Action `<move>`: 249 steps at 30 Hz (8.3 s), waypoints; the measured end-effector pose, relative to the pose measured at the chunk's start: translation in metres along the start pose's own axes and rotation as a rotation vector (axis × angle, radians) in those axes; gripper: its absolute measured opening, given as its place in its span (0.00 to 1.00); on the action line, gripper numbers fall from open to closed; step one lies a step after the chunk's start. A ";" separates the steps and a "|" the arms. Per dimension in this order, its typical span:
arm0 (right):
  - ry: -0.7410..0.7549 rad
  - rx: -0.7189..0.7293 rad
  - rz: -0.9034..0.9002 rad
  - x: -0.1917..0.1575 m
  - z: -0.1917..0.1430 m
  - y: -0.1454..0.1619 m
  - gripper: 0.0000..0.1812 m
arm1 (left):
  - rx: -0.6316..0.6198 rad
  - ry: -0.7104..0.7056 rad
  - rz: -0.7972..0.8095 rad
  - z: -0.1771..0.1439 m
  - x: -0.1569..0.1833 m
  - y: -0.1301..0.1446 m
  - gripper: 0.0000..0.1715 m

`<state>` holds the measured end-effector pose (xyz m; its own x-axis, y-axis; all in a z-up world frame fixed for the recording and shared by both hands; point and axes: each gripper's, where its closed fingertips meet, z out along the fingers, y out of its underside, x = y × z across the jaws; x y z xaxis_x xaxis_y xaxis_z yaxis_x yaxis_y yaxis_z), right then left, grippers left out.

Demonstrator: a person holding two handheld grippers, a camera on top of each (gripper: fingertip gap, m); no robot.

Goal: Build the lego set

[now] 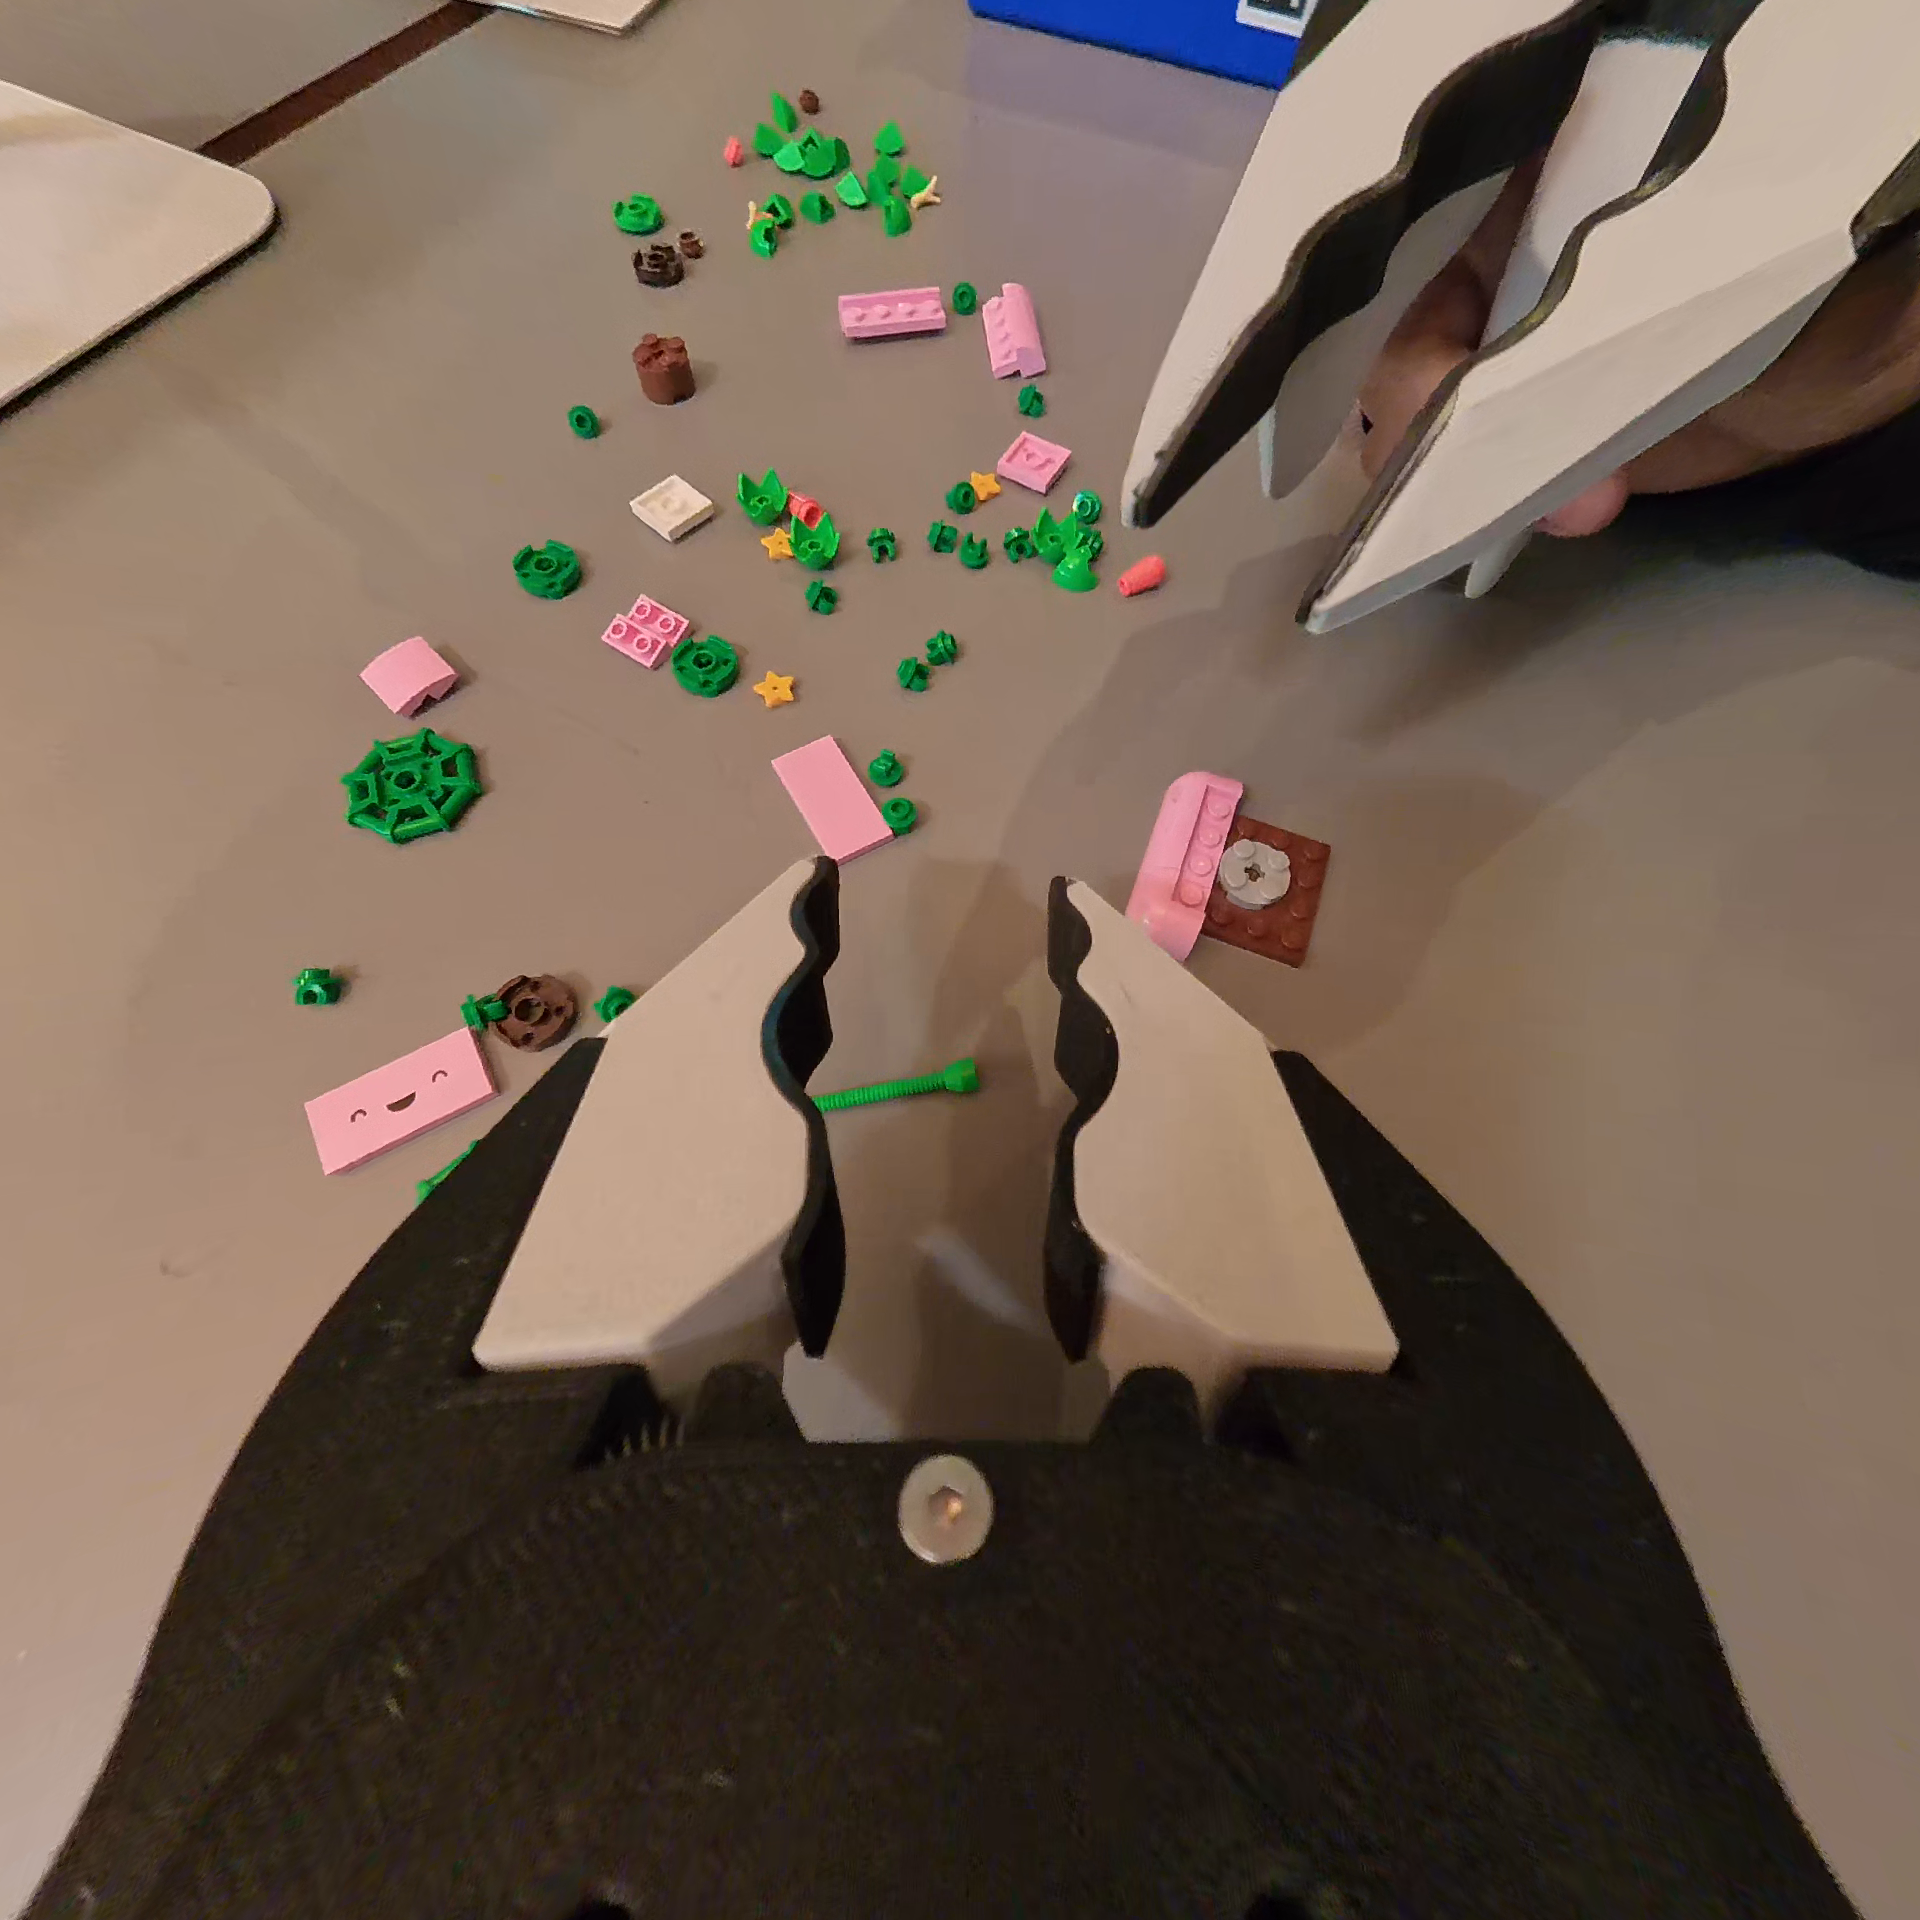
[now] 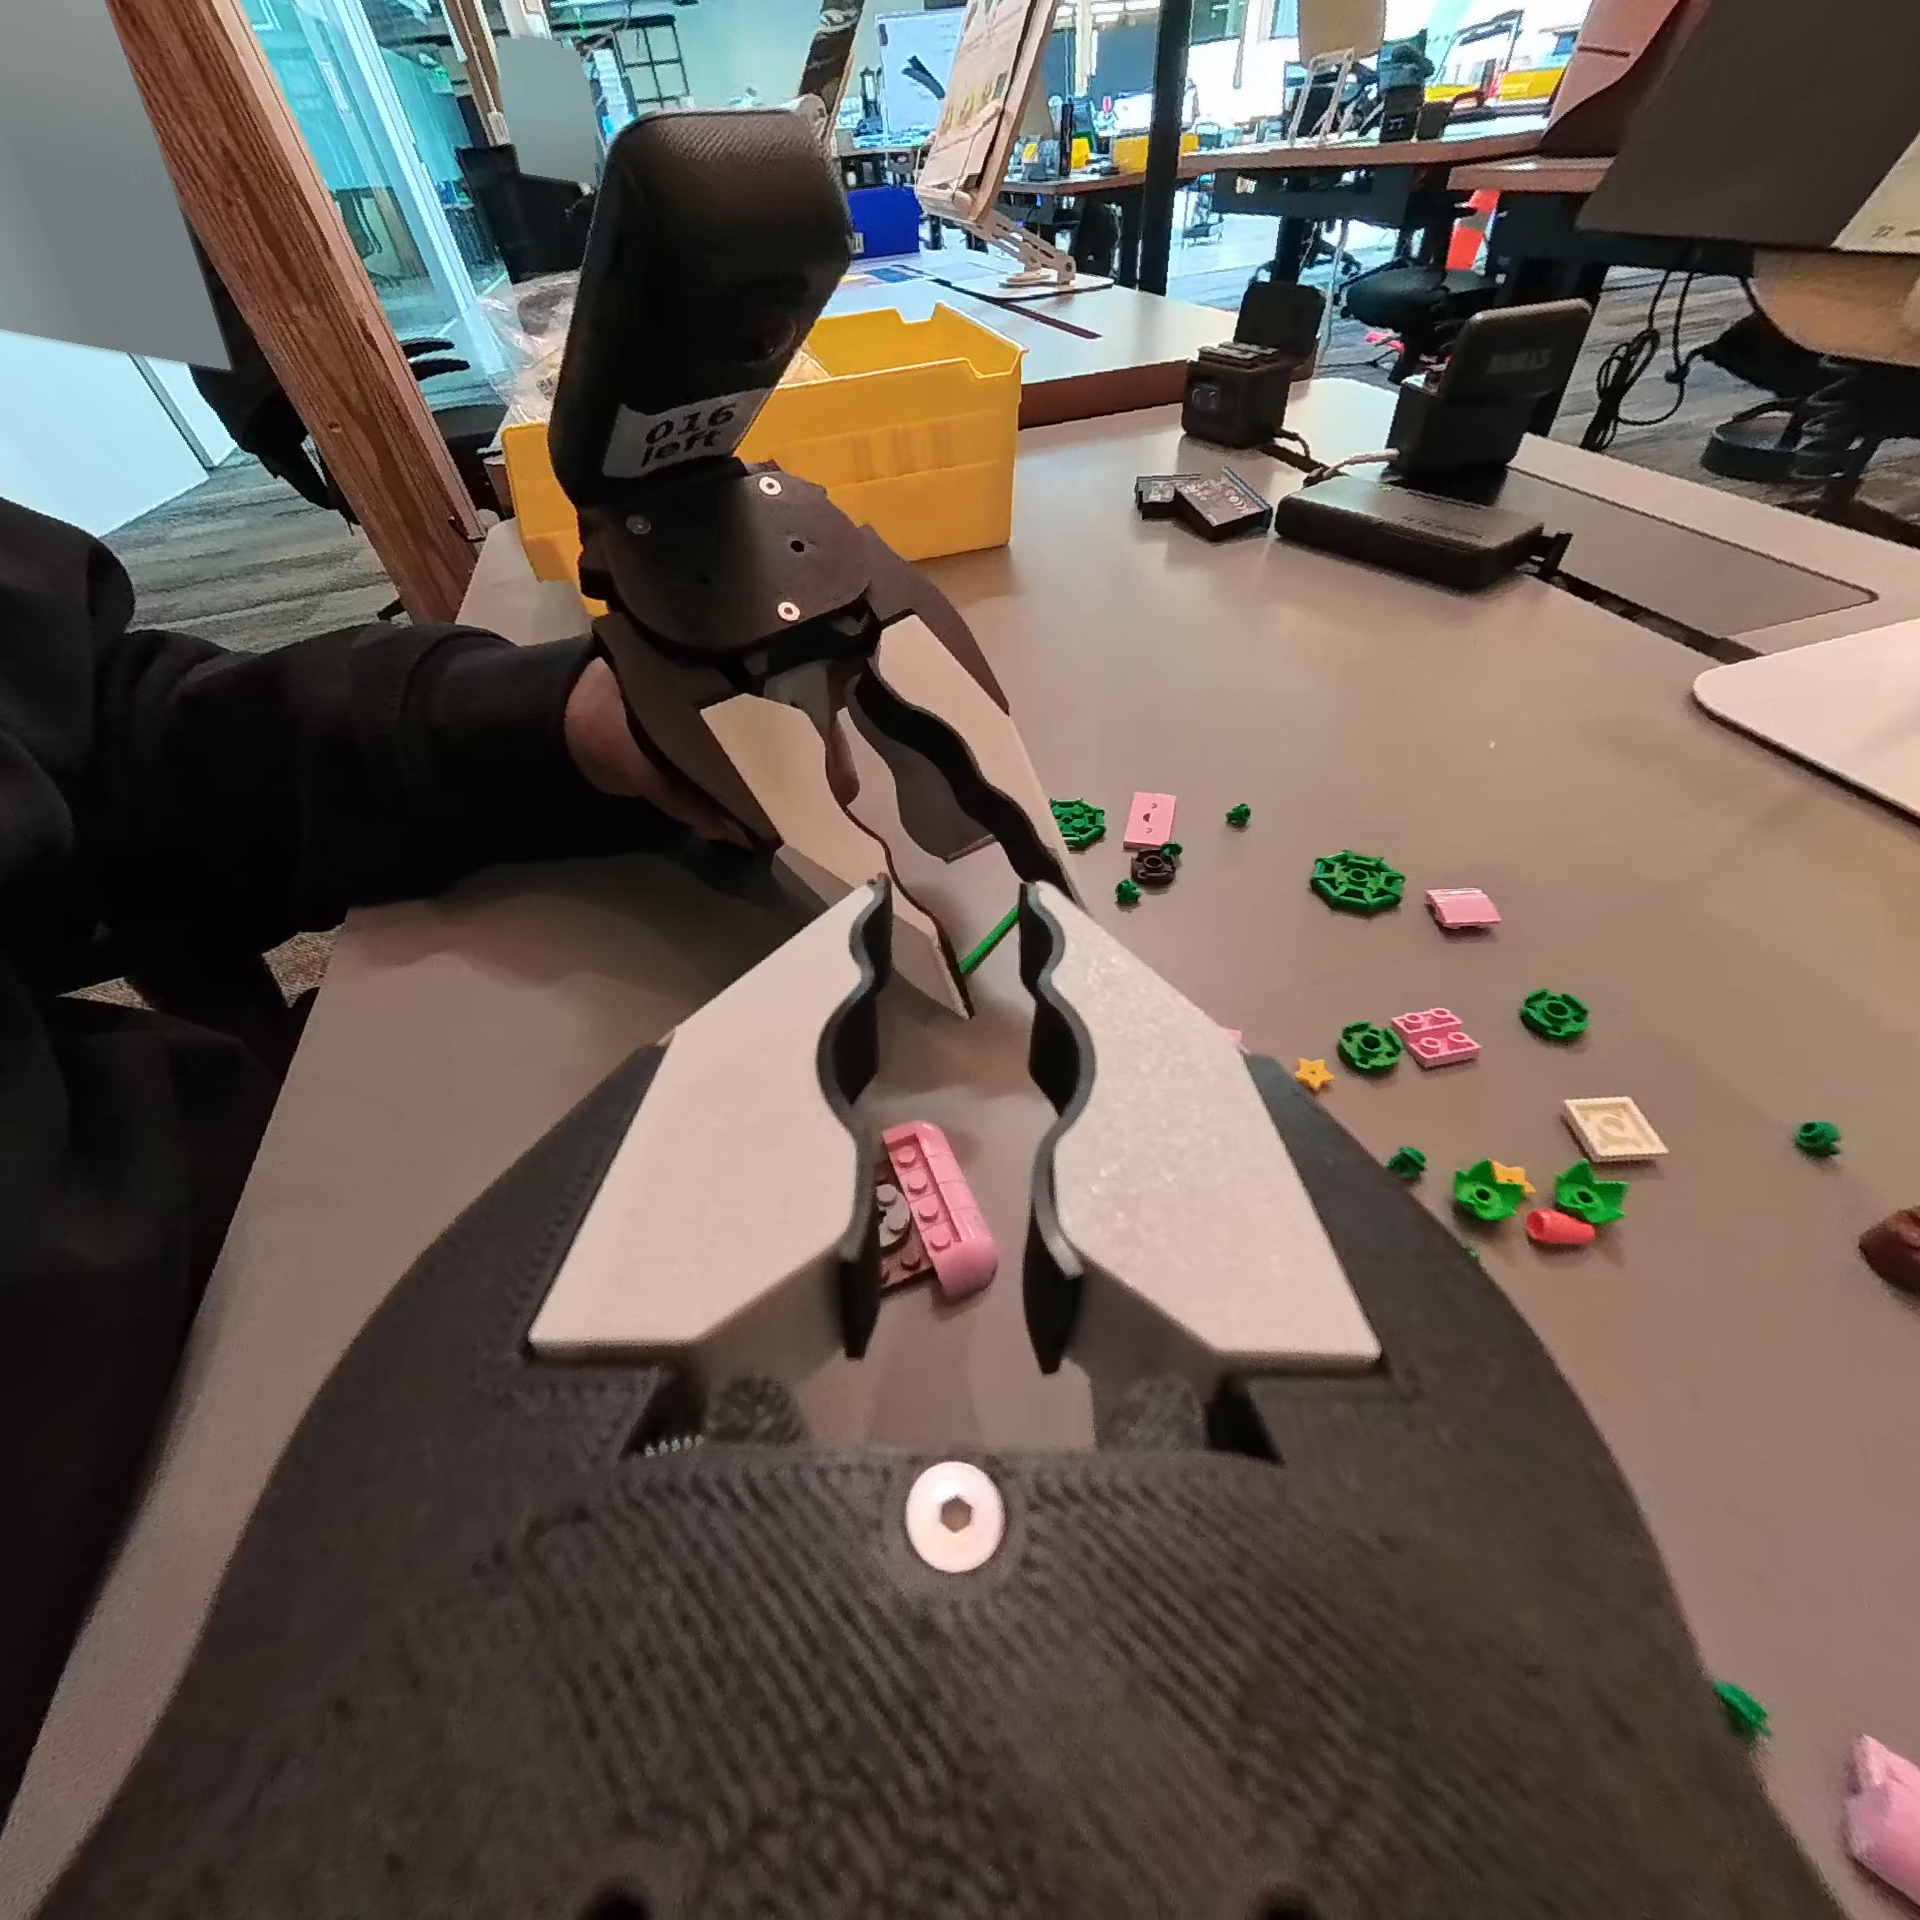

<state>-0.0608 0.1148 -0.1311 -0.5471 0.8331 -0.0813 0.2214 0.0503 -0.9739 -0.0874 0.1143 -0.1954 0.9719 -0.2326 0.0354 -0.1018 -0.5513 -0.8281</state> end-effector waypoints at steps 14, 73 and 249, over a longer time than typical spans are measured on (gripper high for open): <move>0.319 0.288 -0.056 0.055 -0.072 -0.064 0.16 | 0.313 -0.389 -0.116 -0.062 -0.074 -0.031 0.00; -0.144 -0.539 -0.375 -0.021 -0.032 0.080 0.17 | -0.126 0.068 0.347 0.020 0.056 0.016 0.36; -0.147 -0.619 -0.338 -0.031 -0.022 0.091 0.13 | -0.188 0.255 0.115 0.019 0.066 0.022 0.23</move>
<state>-0.0055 0.1055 -0.2128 -0.7600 0.6362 0.1328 0.4138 0.6312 -0.6560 -0.0216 0.1018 -0.2215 0.8700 -0.4814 0.1063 -0.2677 -0.6425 -0.7180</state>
